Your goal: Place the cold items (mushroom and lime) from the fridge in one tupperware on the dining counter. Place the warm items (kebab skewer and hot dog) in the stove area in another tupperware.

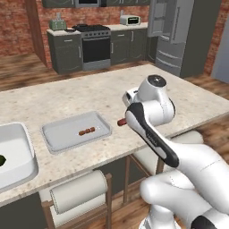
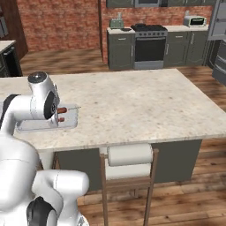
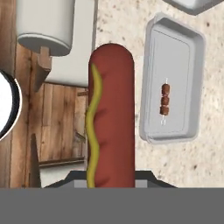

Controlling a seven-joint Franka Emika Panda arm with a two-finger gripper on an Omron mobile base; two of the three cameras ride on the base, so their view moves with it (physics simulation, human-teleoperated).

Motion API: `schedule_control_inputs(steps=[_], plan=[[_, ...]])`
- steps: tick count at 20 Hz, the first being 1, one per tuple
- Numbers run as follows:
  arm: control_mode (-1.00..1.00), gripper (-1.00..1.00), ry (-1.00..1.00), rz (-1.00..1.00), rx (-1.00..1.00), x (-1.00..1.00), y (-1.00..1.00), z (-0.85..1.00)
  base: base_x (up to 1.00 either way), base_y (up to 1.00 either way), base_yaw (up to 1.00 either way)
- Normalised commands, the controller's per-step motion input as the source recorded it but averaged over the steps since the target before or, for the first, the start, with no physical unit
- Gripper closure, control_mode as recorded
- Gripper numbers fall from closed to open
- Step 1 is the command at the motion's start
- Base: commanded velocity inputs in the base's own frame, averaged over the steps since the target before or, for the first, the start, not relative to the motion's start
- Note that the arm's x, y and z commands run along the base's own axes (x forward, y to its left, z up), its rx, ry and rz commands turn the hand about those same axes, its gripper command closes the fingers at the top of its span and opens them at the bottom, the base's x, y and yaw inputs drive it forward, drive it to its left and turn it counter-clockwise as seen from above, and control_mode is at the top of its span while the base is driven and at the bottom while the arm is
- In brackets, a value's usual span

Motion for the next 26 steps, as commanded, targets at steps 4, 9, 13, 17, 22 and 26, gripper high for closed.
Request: schedule_control_inputs(steps=[4, 9, 13, 17, 22, 26], plan=[[-1.00, 1.00, 0.01, 0.20, 0.01, 0.98, 0.71, 0.00, 0.00, 0.00, 0.00], [-1.00, 1.00, 0.03, 0.11, 0.00, 0.99, 0.97, -0.21, 0.00, 0.00, 0.00], [-1.00, 1.00, 0.07, 0.05, -0.04, 0.97, 1.00, -0.54, 0.00, 0.00, 0.00], [-1.00, 1.00, 0.13, 0.06, -0.12, 0.90, 1.00, -0.85, 0.00, 0.00, 0.00], [-1.00, 1.00, 0.11, 0.01, -0.13, 0.73, 0.95, -0.67, 0.00, 0.00, 0.00], [-1.00, 1.00, 0.11, 0.00, -0.12, 0.66, 0.90, -0.61, 0.00, 0.00, 0.00]])
